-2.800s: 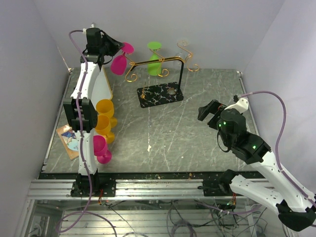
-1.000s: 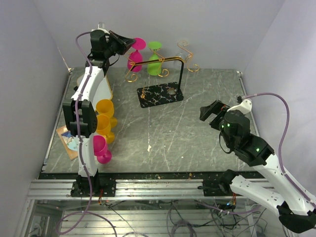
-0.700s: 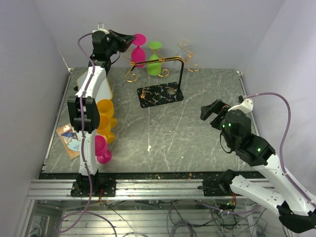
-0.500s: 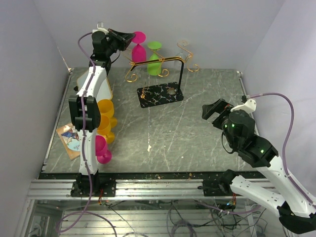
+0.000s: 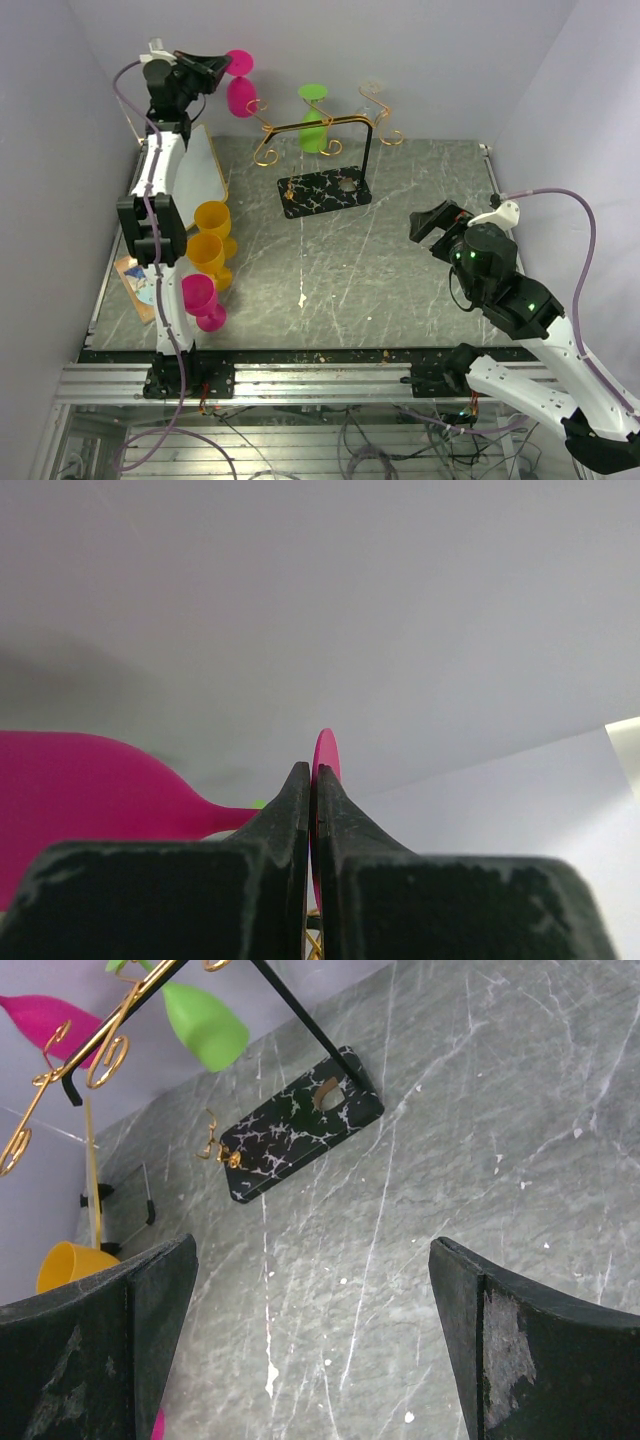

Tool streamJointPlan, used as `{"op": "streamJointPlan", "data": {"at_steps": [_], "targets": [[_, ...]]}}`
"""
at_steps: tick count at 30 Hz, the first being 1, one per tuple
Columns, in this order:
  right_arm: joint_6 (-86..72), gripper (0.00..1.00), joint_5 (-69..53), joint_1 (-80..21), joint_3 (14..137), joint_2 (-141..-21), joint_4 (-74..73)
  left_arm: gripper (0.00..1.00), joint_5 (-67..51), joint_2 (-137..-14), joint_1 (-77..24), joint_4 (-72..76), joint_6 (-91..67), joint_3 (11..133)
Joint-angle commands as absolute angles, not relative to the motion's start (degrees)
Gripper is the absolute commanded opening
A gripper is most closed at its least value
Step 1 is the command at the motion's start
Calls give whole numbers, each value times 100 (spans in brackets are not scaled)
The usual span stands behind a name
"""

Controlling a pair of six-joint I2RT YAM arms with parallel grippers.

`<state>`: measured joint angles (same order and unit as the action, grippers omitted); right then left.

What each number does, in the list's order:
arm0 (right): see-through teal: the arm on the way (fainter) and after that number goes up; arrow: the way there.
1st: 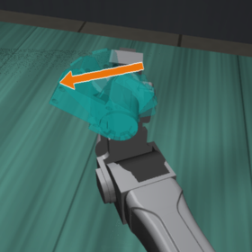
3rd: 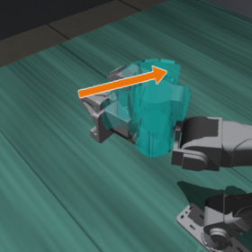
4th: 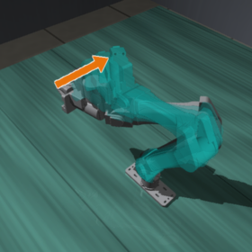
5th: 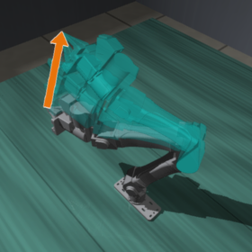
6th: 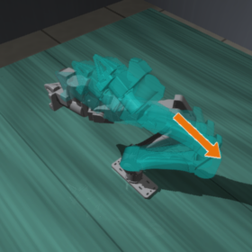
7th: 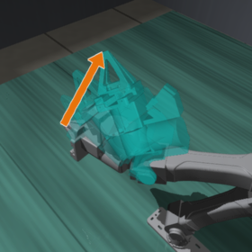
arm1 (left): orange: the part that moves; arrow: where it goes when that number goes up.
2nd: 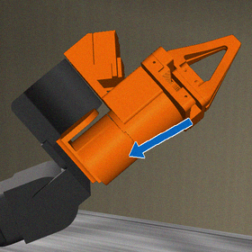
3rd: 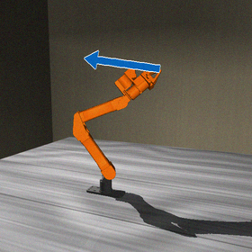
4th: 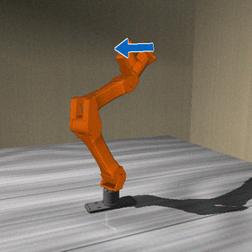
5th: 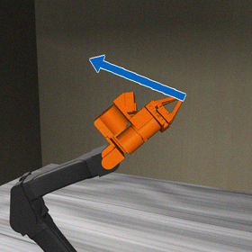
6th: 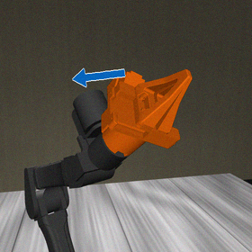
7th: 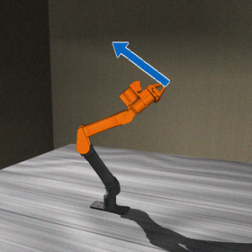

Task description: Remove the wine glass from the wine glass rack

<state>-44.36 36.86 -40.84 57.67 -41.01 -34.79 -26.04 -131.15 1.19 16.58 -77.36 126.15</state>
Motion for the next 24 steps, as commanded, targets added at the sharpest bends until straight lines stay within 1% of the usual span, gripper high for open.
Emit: {"op": "streamJointPlan", "data": {"at_steps": [1, 8, 11, 13, 20, 24], "targets": [[-4491, 99, 3708, -4069, 5801, -4114, -3410, 7, -2697, -12403, 431, 1705, -7438, 12604], [-4337, 100, 3458, -4064, 5789, -4319, -3125, 7, -3212, -11507, 711, 1689, -7200, 11970], [-4075, 99, 3236, -4067, 5768, -4417, -2856, 7, -3659, -10744, 784, 2238, -7392, 11218], [-3853, 100, 2999, -4066, 5766, -4493, -2552, 7, -3753, -9908, 801, 2420, -7362, 10432], [-2933, 100, 1420, -4066, 5290, -4787, -928, 7, -4188, -7704, 803, 879, -6202, 9566], [-2767, 100, 855, -4069, 5288, -5052, -538, 7, -4540, -6764, 806, 367, -5826, 9306]]}}
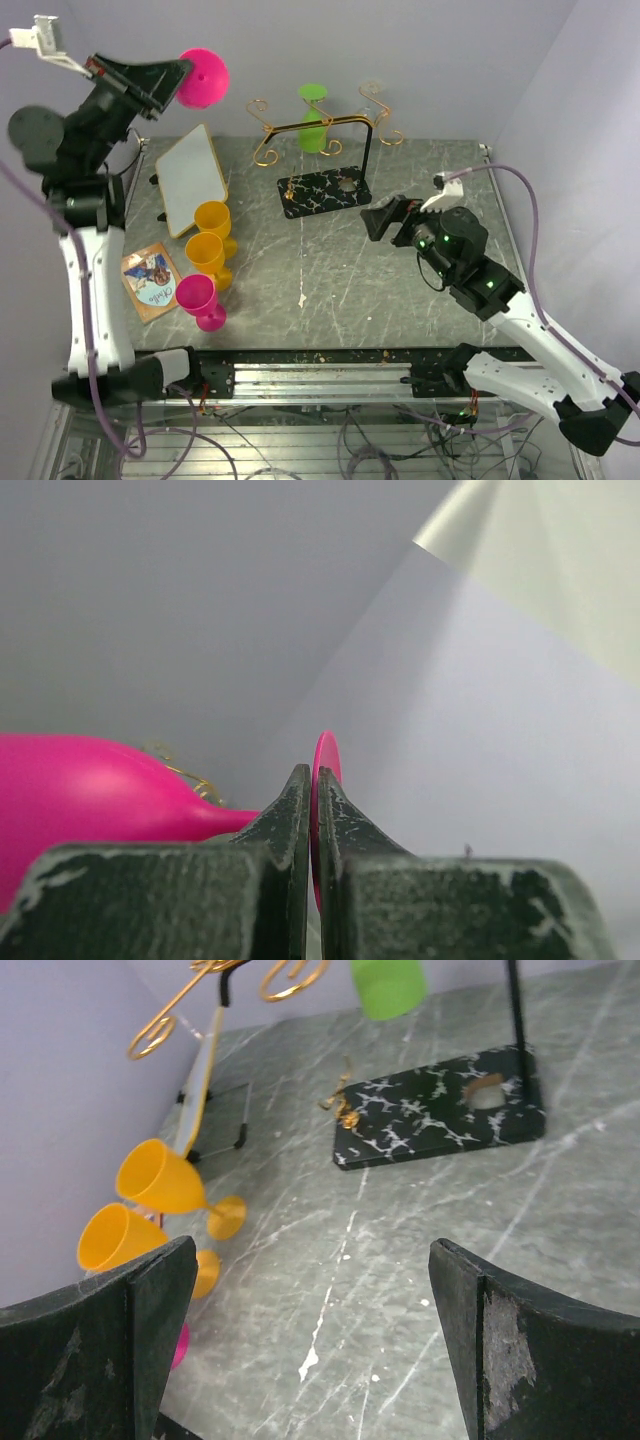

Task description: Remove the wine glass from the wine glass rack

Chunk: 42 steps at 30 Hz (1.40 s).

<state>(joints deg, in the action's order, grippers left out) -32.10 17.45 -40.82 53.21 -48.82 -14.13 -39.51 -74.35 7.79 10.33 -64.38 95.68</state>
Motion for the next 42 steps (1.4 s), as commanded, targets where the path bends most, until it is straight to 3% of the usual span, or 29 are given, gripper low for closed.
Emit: {"op": "streamJointPlan", "data": {"at_steps": [1, 10, 19, 30, 39, 42], "targets": [[-2741, 99, 721, -4065, 5298, -5108, -469, 7, -4647, -6553, 794, 541, -5920, 9096], [-2766, 99, -291, -4065, 5508, -5469, -46, 7, -5050, -5614, 444, 3487, -7785, 6934], [-3640, 99, -804, -4056, 5872, -6145, 151, 7, -4609, -5802, -793, 4816, -8565, 5963], [-5849, 99, -2743, -4003, 5326, -6835, 3719, 7, -4147, -6092, -870, 7616, -10875, 5130], [-7075, 75, -3048, -3994, 4907, -7237, 6274, 7, -3774, -6275, -913, 8986, -11950, 4693], [-7039, 74, -3023, -4001, 4860, -7207, 6258, 7, -3701, -6213, -969, 9048, -11997, 4577]]}}
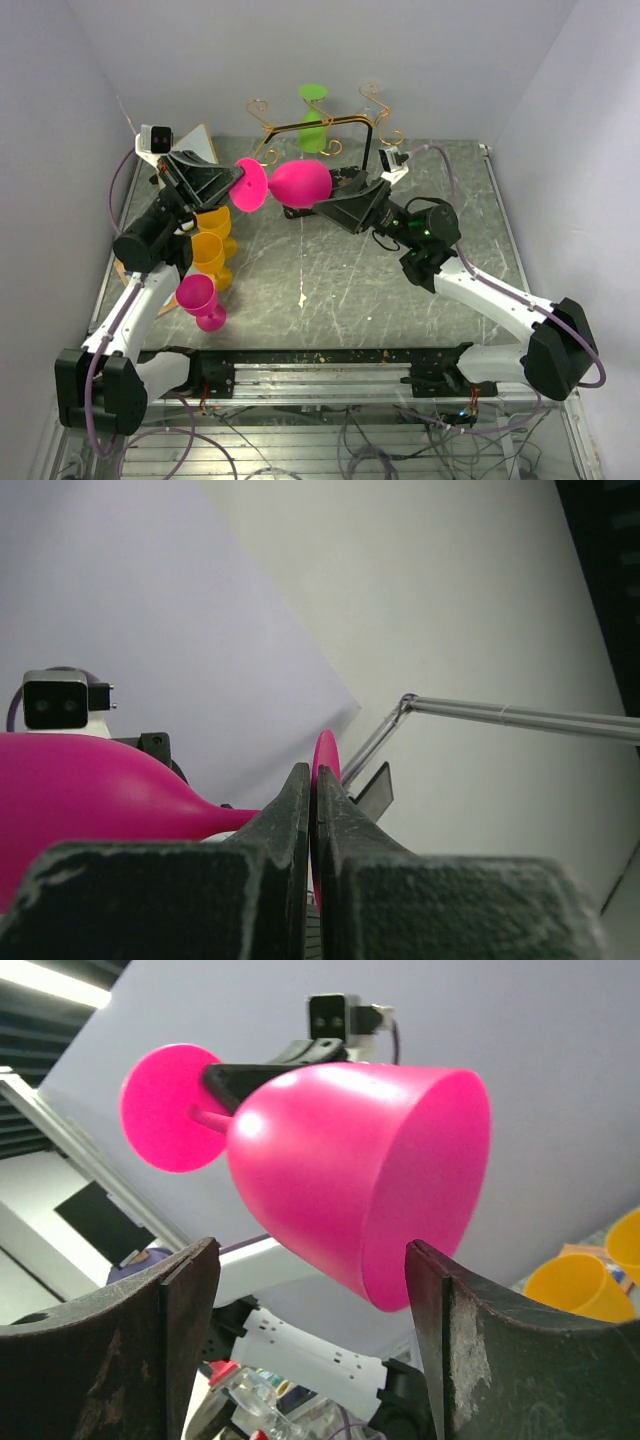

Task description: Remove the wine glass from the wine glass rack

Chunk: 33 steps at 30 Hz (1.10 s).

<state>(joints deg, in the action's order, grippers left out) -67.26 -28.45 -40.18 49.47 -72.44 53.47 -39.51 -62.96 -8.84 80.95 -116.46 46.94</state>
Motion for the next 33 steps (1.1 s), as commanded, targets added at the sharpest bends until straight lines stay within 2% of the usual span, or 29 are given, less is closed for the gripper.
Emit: {"op": "streamJointPlan", "data": {"at_steps": [1, 5, 13, 16, 18, 20, 22, 25, 27, 31, 33], "targets": [[-7026, 74, -3011, -3996, 4849, -7181, 6215, 7, -3700, -6195, -987, 9026, -11979, 4557], [-6991, 73, -3055, -4006, 4775, -7069, 6557, 7, -3632, -6143, -1121, 8952, -11877, 4416], [-7549, 39, -3204, -4005, 4541, -7031, 8256, 7, -3260, -6676, -1354, 9872, -12153, 4227], [-7765, 26, -3309, -4007, 4613, -7085, 8681, 9, -3345, -6749, -1408, 9802, -11987, 4260], [-7810, 11, -3356, -4007, 4663, -7082, 8710, 16, -3452, -6717, -1431, 9559, -11760, 4258], [-7727, 0, -3315, -4006, 4608, -6976, 8631, 29, -3571, -6573, -1433, 9195, -11421, 4227], [-7513, 0, -3199, -4008, 4494, -6762, 8345, 48, -3680, -6382, -1437, 8628, -10952, 4162], [-6941, 0, -2587, -3996, 4272, -6181, 7159, 65, -3701, -5999, -1437, 7548, -10127, 3997], [-6529, 0, -1599, -4006, 4299, -5544, 5320, 75, -3629, -5632, -1446, 6273, -9276, 3932], [-6210, 0, 453, -4008, 5191, -4921, 1411, 82, -3341, -4944, -1450, 4203, -7976, 4042], [-6421, 0, 1235, -4007, 5549, -4866, 36, 82, -3181, -4723, -1450, 3326, -7473, 4172]]}}
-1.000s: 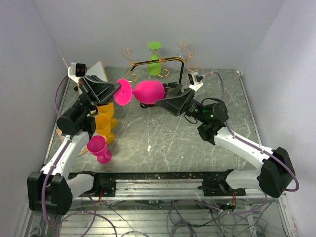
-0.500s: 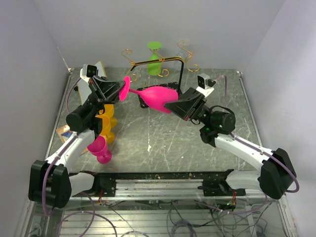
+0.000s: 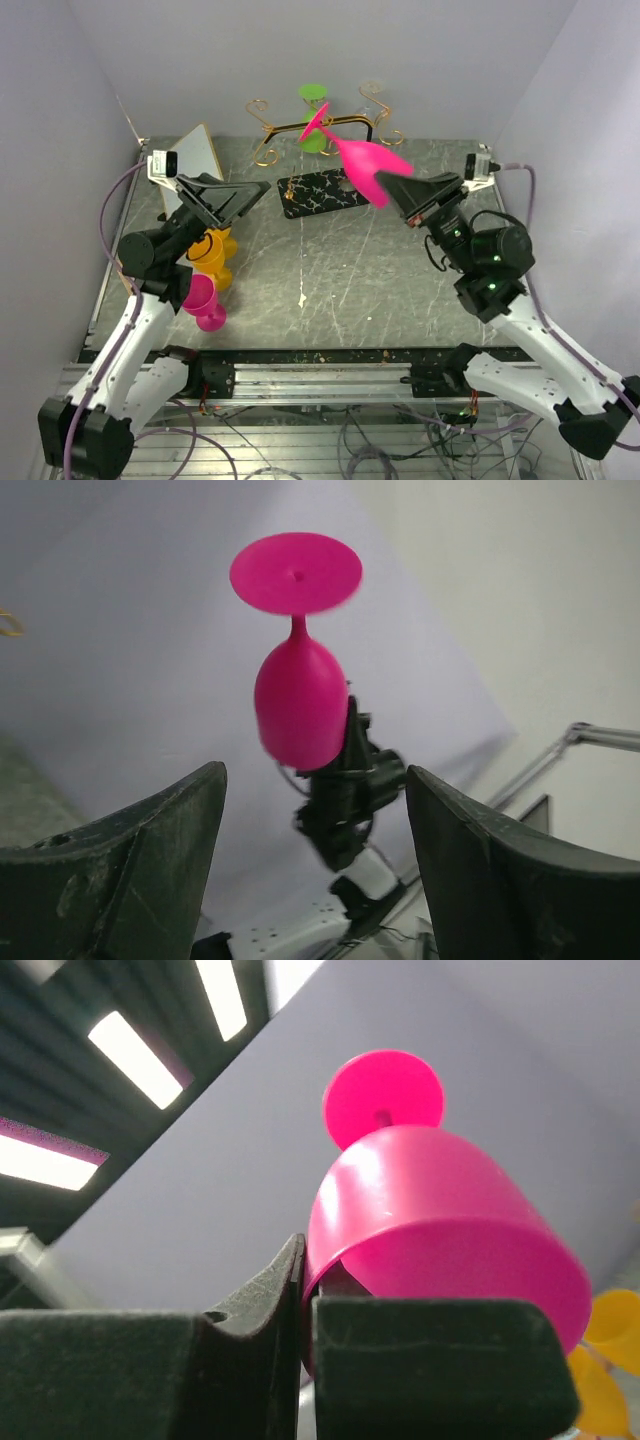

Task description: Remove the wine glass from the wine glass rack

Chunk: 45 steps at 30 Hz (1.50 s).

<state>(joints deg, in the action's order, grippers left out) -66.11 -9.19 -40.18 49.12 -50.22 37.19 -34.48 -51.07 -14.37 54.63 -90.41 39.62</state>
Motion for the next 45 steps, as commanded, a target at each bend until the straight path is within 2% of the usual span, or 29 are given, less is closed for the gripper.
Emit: {"op": "streamJointPlan", "data": {"at_steps": [1, 5, 13, 15, 23, 28, 30, 38, 42, 45], "targets": [[-6567, 0, 1552, -4000, 5675, -4881, -587, 83, -3107, -4637, -1450, 2998, -7261, 4252], [-7308, 0, 2557, -4006, 6045, -4934, -2527, 83, -3037, -4559, -1449, 2058, -6630, 4638], [-8029, 0, 4272, -3995, 6179, -5123, -5075, 83, -3085, -4602, -1451, 1405, -6087, 5005], [-7842, 0, 4384, -3984, 6344, -5274, -5204, 82, -3089, -4593, -1450, 1207, -5956, 5079], [-6002, 0, 3702, -3574, 6860, -5956, -4794, 82, -2928, -4396, -1450, 343, -5388, 5351], [-4780, 0, 983, -1709, 7038, -6830, -4638, 82, -2750, -4271, -1450, -145, -5012, 5505], [-4466, 0, 502, -1225, 7265, -7298, -4896, 83, -2719, -4256, -1450, -327, -4867, 5593], [-3477, 0, 1049, -1021, 8316, -9227, -6340, 84, -2538, -4208, -1450, -1069, -4345, 5794], [-3439, 0, 1334, -1025, 8200, -9454, -6254, 84, -2515, -4203, -1450, -1213, -4208, 5836], [-3362, 0, 1094, -1021, 8029, -9355, -5887, 85, -2530, -4188, -1450, -1205, -4197, 5801]]}}
